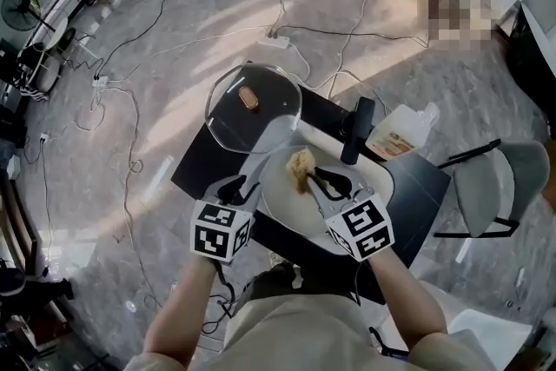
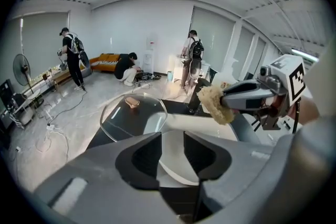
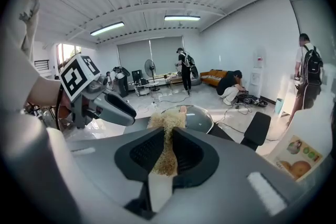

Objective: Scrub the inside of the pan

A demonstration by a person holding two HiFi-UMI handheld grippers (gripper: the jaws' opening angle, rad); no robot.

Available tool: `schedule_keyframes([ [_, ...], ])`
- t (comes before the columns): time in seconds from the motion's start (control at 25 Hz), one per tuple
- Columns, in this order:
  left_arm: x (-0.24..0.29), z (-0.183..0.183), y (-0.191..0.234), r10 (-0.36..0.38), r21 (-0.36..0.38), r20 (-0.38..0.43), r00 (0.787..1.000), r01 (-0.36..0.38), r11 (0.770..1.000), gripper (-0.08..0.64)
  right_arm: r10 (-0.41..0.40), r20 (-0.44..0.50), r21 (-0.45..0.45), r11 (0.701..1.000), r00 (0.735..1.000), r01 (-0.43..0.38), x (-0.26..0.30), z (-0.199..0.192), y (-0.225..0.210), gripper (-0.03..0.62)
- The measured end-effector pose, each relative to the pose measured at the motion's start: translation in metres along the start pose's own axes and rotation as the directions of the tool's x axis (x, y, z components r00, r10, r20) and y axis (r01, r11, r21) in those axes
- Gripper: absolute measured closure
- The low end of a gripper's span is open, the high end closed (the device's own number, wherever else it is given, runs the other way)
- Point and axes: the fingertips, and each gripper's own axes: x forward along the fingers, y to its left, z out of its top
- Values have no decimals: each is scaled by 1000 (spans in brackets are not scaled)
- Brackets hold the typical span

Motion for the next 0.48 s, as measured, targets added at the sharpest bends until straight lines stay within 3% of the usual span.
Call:
schedule_keyframes([
  [0.48,67,-68,11,-66,-133,-149,987,47,990,400,29,-142,58,998,989,-21,64,-84,-11,535],
])
